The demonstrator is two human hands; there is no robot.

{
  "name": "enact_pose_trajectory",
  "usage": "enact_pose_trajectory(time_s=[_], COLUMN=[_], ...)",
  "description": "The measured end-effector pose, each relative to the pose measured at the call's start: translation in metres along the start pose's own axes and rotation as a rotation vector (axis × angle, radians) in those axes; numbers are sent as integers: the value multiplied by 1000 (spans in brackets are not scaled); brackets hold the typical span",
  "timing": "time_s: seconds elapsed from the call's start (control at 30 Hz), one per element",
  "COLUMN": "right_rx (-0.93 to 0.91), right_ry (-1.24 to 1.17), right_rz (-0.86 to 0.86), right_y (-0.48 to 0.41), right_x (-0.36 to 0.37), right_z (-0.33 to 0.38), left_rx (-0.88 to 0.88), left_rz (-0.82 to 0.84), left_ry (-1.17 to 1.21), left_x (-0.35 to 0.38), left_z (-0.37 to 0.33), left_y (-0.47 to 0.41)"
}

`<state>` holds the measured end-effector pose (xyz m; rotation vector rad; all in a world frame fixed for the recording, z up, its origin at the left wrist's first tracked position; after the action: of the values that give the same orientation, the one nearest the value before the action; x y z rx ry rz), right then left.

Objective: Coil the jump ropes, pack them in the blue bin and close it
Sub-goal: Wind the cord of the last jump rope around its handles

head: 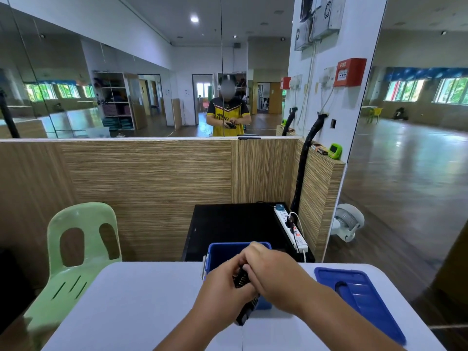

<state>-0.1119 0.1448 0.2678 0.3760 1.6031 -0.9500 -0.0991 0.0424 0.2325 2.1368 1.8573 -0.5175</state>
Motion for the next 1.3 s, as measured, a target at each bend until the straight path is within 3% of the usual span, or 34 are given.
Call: enact_pose_trajectory(time_s=[0.23,0.5,0.73,0.97,1.1,1.3], right_rx=[-89,-13,368,872,902,902], right_ry=[55,-245,-429,-1022,-1334,-1413], right_rz=[-43,-124,-439,-392,-310,-336], right_y=[-3,0,33,55,50,57], right_x=[-8,-13,-12,32,50,47], right_z=[15,2,-31,-35,-16,-20], left_rx=[-79,-92,-21,-45,-66,-89], left_rz=[33,-41,-173,-354,-452,-410], left_ry=[23,179,401,559,635,635], left_x=[6,9,2,2,6,18], left_z=[19,24,22,34,36,37], left_y=[-7,-1,-5,-10,-7,-2])
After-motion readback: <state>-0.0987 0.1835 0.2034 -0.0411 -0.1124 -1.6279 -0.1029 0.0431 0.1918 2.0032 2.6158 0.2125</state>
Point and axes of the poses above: each hand's wrist, its own y-axis away from the middle knuckle, its own x-axis out of the palm, z = x × y, the point moved 7 cm from there along -y, towards the middle knuckle
